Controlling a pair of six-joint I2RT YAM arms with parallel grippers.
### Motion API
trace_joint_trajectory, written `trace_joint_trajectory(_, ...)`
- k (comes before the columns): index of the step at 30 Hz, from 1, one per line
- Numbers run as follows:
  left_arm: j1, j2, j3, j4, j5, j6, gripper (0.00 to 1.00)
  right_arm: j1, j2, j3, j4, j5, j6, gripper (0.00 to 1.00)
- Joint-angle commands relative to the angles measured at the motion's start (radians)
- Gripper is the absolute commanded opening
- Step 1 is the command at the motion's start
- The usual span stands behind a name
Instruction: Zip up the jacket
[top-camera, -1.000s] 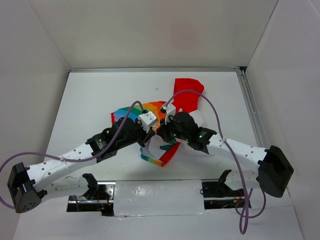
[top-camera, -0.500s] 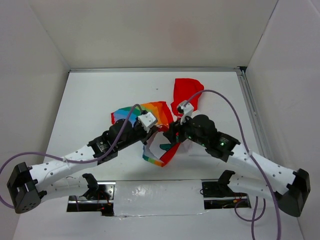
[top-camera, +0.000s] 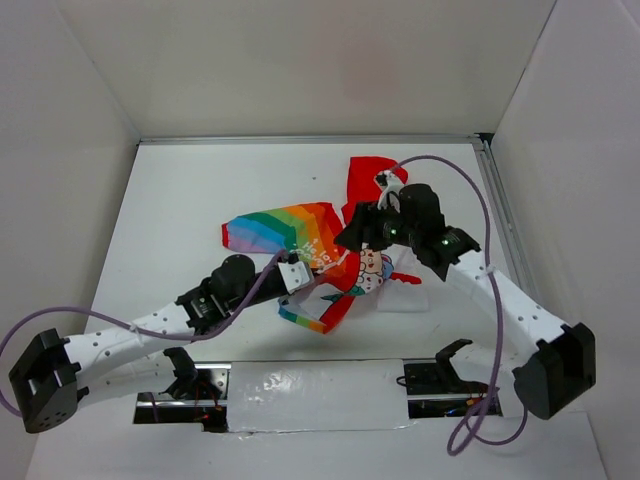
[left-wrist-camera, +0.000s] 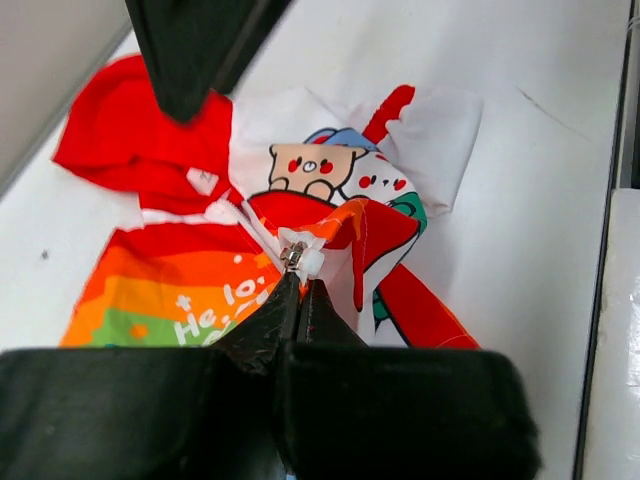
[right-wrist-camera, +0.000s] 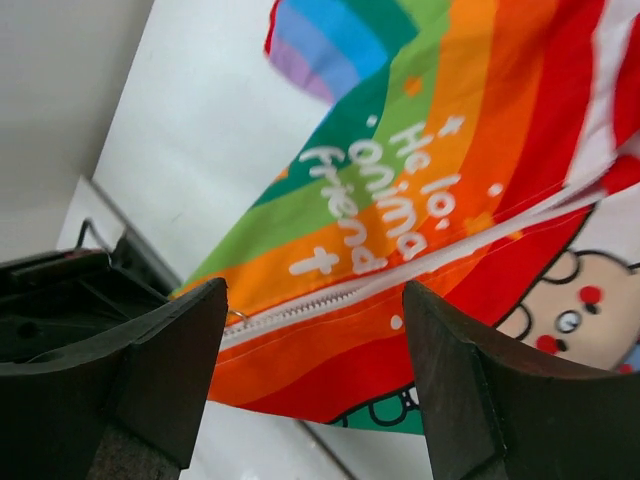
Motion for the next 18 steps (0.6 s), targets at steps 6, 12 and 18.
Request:
trace_joint_trajectory(6,0.002,-0.01,0.029,0.115,0.062,0.099,0.0,-0.079,0.191,0.048,0.016,-0.545,0.038,0.76)
trace_joint_trajectory(12,0.002,0.033,0.049,0.127,0.03,0.099,0.0,-0.084,0.258,0.039,0.074,-0.692,0.093,0.76)
trace_joint_trajectory(18,0.002,0.067,0.057,0.15,0.001,0.105,0.0,-0.084,0.297,0.044,0.083,-0.803,0.101,0.64)
